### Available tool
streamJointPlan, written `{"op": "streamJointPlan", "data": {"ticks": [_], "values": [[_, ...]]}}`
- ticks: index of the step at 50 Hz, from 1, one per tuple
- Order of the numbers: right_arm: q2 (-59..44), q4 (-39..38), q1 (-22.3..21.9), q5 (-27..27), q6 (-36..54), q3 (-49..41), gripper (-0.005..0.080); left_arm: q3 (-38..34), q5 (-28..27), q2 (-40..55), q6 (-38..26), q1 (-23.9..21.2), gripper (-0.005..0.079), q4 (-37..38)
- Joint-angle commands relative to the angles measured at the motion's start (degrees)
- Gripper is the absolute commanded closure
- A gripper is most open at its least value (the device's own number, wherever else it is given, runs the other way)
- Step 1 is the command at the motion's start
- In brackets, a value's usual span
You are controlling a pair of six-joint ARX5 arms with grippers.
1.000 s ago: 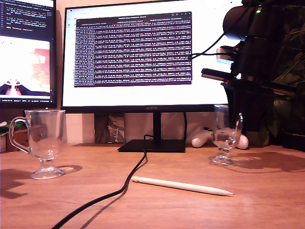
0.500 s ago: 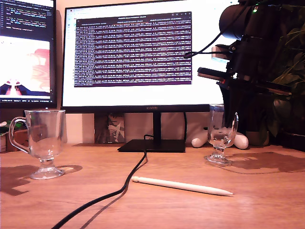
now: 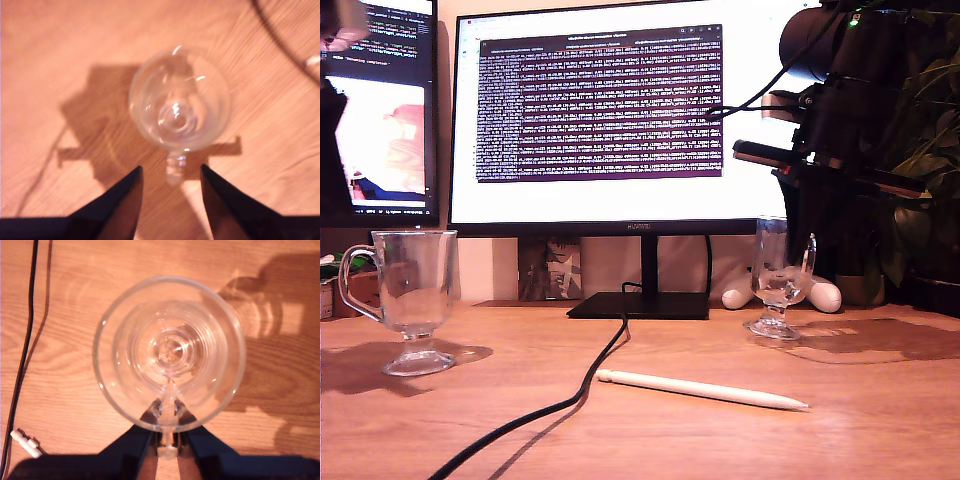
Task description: Pick the small glass cups in front of you with each of your hands, and place them behind the white pen
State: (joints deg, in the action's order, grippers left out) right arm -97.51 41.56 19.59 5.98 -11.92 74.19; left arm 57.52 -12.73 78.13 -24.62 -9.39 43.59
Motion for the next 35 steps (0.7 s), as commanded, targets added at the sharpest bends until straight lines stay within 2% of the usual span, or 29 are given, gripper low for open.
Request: {"op": "streamJointPlan", "data": {"ticks": [1, 24, 27, 35], "values": [[0.2, -0.9, 0.3, 0.0, 0.3, 0.9, 0.0763, -0.4, 0.2, 1.2, -0.5, -0.4, 0.0413, -1.0], [0.2, -1.2, 0.3, 0.1, 0.0, 0.9, 0.0763, -0.4, -0.1, 4.8, -0.5, -0.9, 0.0427, -2.2], [0.2, -1.2, 0.6, 0.1, 0.0, 0.9, 0.0763, -0.4, -0.2, 4.8, -0.5, -0.9, 0.0480, -2.1], [0.2, -1.1, 1.0, 0.1, 0.0, 0.9, 0.0763, -0.4, -2.8, 4.8, -0.2, -0.9, 0.0683, -1.7]]}}
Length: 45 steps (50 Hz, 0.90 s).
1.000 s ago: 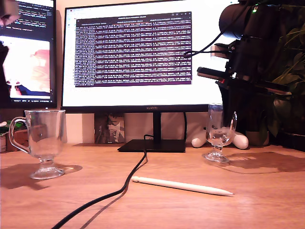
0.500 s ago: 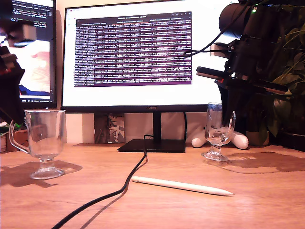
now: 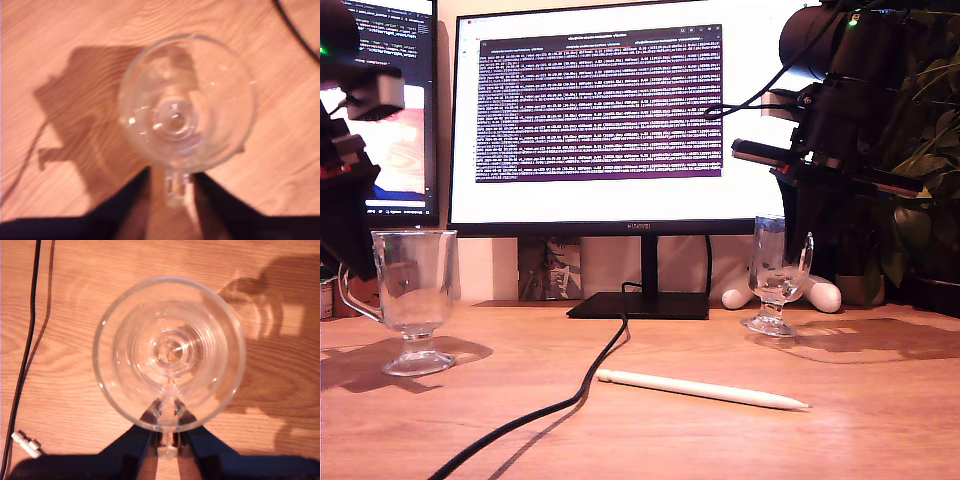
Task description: Pick the small glass cups in front of you with each of your hands, and place them behind the white pen
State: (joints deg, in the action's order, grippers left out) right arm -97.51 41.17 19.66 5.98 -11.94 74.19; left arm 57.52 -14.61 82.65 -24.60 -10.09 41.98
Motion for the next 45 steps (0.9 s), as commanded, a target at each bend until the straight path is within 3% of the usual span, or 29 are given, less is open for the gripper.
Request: {"op": "streamJointPlan", "data": {"ticks": [1, 6, 12, 27, 45], "values": [[0.2, -0.7, 1.0, 0.1, 0.0, 0.9, 0.0763, -0.4, -1.4, 0.3, -0.3, -0.2, 0.0701, 0.0], [0.2, -0.6, 1.1, 0.0, 0.0, 0.9, 0.0763, -0.4, -3.9, 0.3, -0.3, -0.2, 0.0767, 0.0], [0.2, 1.0, 1.1, 0.1, 0.0, 0.9, 0.0763, -0.4, -6.0, 0.3, -0.3, -0.2, 0.0766, 0.0], [0.3, 4.8, 1.7, 0.8, 1.5, 0.9, 0.0763, -0.4, -5.9, 0.3, -0.3, -1.5, 0.0766, -0.7], [1.0, 6.6, 5.2, 3.1, 1.8, 0.9, 0.0763, -0.4, -2.6, 0.3, 0.2, -7.6, 0.0766, -6.1]]}}
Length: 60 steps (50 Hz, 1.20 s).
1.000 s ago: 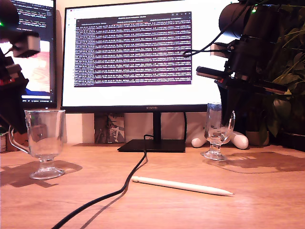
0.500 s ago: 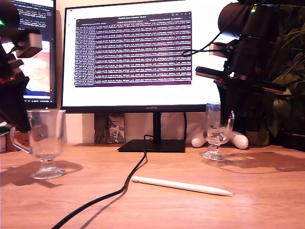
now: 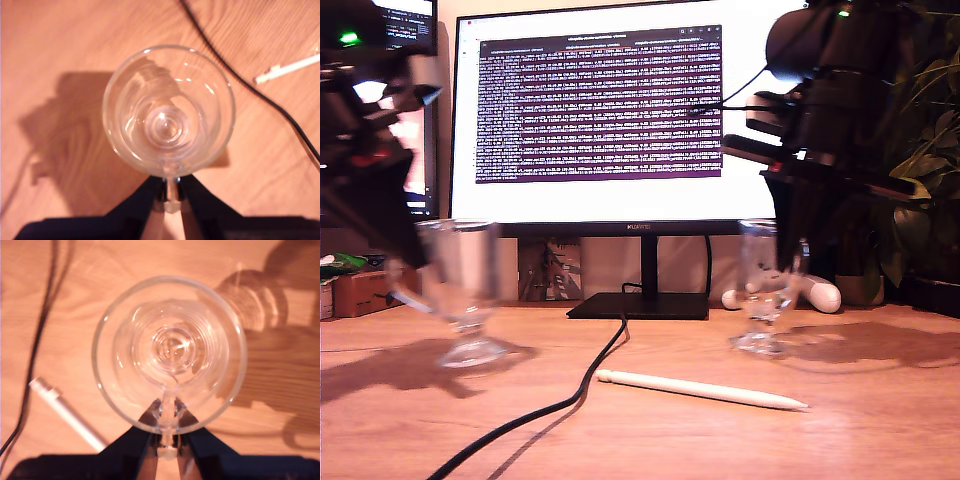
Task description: Pick the small glass cups in front of you with each of your hands, and place them behind the white pen
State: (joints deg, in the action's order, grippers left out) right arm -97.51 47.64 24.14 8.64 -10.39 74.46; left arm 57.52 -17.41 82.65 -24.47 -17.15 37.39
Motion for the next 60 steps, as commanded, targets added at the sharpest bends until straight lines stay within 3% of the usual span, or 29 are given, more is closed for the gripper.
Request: {"op": "streamJointPlan", "data": {"ticks": [1, 17, 38, 49, 60], "values": [[1.2, 0.2, 1.0, 0.5, 0.3, 0.7, 0.0763, -0.4, 0.4, 0.3, 0.1, -0.8, 0.0766, -1.8], [4.0, 5.3, 1.5, 0.5, 0.3, 0.7, 0.0763, -0.3, 1.6, 0.2, 0.5, -3.1, 0.0766, -6.2], [4.0, 7.8, 6.9, 0.4, -0.1, 0.7, 0.0763, 2.6, 2.9, 0.2, 2.2, -4.5, 0.0766, -8.3], [4.0, 10.1, 7.2, -3.3, -0.7, 0.7, 0.0763, 4.4, 2.9, 0.2, 2.6, -4.8, 0.0766, -8.3], [4.0, 11.2, 7.2, -3.7, -0.8, 0.7, 0.0763, 4.9, 2.9, 0.2, 3.1, -5.0, 0.0766, -8.3]]}}
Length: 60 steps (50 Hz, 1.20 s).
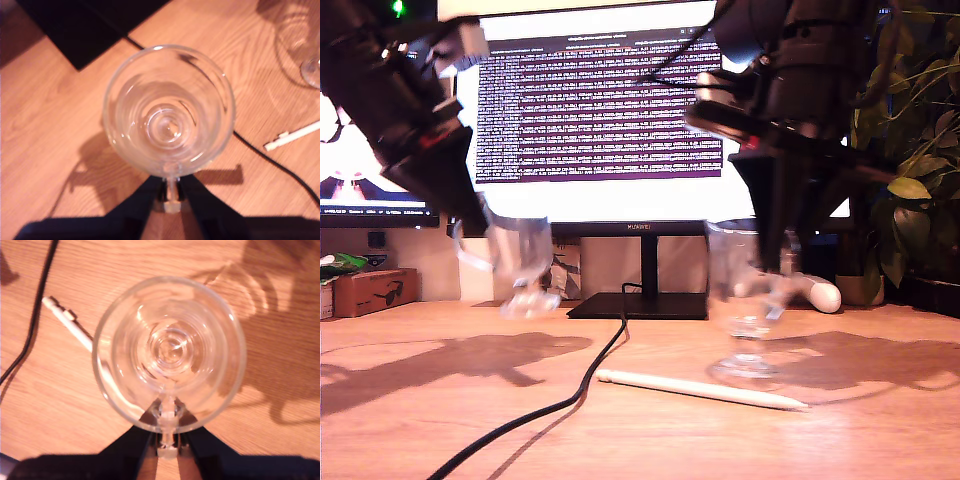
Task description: Pick the small glass cups in front of you with each of your hands, and place them behind the white pen
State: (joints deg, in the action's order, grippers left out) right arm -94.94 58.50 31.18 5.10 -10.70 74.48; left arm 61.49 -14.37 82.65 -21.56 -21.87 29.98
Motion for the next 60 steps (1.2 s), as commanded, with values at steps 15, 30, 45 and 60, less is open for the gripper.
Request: {"op": "streamJointPlan", "data": {"ticks": [15, 30, 45, 60], "values": [[1.5, 2.2, 0.2, -0.2, -1.4, 0.6, 0.0760, 0.9, -0.2, 0.2, 0.2, -0.4, 0.0766, -0.9], [1.5, 2.7, 0.2, -0.1, -1.5, 0.6, 0.0622, 0.9, -0.2, 0.2, 0.4, -0.4, 0.0766, -0.9], [1.5, 4.3, 0.3, 0.5, -1.9, 0.6, 0.0567, 0.9, -3.0, 0.2, 0.6, -0.6, 0.0766, -1.6], [4.0, 5.0, 0.3, 5.5, -0.6, 0.6, 0.0519, 0.9, -3.7, 0.2, 0.6, -4.6, 0.0766, -3.5]]}}
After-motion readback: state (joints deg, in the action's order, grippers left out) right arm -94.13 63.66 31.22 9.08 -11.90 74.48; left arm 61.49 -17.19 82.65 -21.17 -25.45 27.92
